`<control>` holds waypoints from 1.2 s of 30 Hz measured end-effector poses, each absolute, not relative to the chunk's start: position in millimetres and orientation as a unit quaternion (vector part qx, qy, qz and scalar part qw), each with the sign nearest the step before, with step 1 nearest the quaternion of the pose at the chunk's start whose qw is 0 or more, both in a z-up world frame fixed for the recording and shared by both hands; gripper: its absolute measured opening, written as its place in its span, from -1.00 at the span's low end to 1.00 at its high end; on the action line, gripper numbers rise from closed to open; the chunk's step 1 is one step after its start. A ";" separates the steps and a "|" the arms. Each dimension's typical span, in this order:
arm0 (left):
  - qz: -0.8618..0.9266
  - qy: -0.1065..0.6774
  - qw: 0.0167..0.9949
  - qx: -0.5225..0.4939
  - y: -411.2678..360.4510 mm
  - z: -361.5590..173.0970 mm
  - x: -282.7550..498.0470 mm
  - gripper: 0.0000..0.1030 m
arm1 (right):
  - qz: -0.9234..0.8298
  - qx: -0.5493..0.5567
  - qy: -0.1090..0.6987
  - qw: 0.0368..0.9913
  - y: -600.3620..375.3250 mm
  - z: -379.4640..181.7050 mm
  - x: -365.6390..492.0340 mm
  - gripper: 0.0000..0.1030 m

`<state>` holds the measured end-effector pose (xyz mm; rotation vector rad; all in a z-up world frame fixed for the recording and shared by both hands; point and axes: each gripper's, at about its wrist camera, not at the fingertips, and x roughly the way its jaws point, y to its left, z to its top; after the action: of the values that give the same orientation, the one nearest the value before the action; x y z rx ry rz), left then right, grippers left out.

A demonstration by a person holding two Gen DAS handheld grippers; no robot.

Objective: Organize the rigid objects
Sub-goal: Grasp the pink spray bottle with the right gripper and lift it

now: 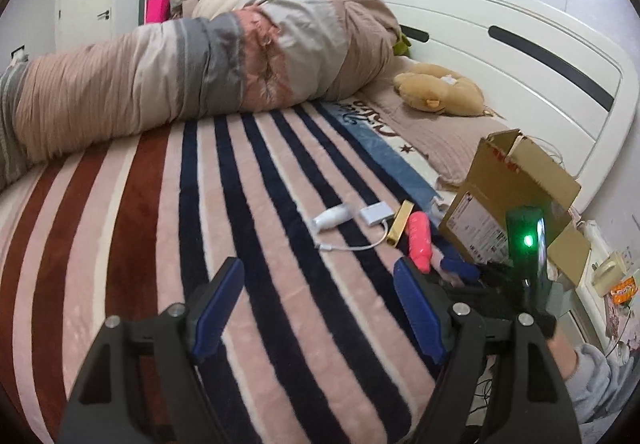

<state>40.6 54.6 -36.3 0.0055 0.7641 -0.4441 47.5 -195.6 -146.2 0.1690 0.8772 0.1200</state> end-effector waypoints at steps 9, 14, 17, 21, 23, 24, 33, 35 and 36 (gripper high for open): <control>-0.202 0.383 0.901 0.001 61.0 -47.9 35.1 0.45 | 0.011 0.081 0.396 0.914 -204.4 -157.4 71.2 -0.30; -0.202 0.388 0.899 -0.003 61.6 -48.8 28.0 0.45 | 0.045 0.069 0.399 0.913 -197.5 -151.0 53.2 -0.35; -0.207 0.390 0.897 -0.007 58.1 -48.5 23.6 0.45 | 0.104 0.060 0.410 0.904 -184.9 -149.1 43.1 -0.35; -0.217 0.395 0.892 -0.011 50.4 -50.2 20.1 0.45 | 0.236 0.019 0.413 0.879 -154.2 -146.1 26.4 -0.37; -0.215 0.401 0.890 -0.012 46.8 -53.1 20.5 0.45 | 0.238 -0.033 0.421 0.875 -139.6 -148.4 20.8 -0.37; -0.214 0.404 0.889 -0.011 44.8 -54.7 20.3 0.45 | 0.221 -0.063 0.425 0.875 -135.0 -149.9 20.1 -0.33; -0.204 0.421 0.884 -0.016 41.7 -62.3 24.1 0.45 | 0.208 -0.076 0.437 0.872 -143.1 -144.5 42.6 -0.30; -0.206 0.424 0.881 -0.022 41.8 -64.3 26.7 0.45 | 0.206 -0.077 0.456 0.863 -142.4 -149.7 51.4 -0.46; -0.209 0.426 0.880 -0.026 41.9 -64.9 28.0 0.45 | 0.203 -0.080 0.455 0.863 -140.9 -150.6 54.8 -0.46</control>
<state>28.0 41.9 -64.9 -0.0552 0.8871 -0.4358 54.8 -140.9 -150.6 -0.1684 0.9546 0.4257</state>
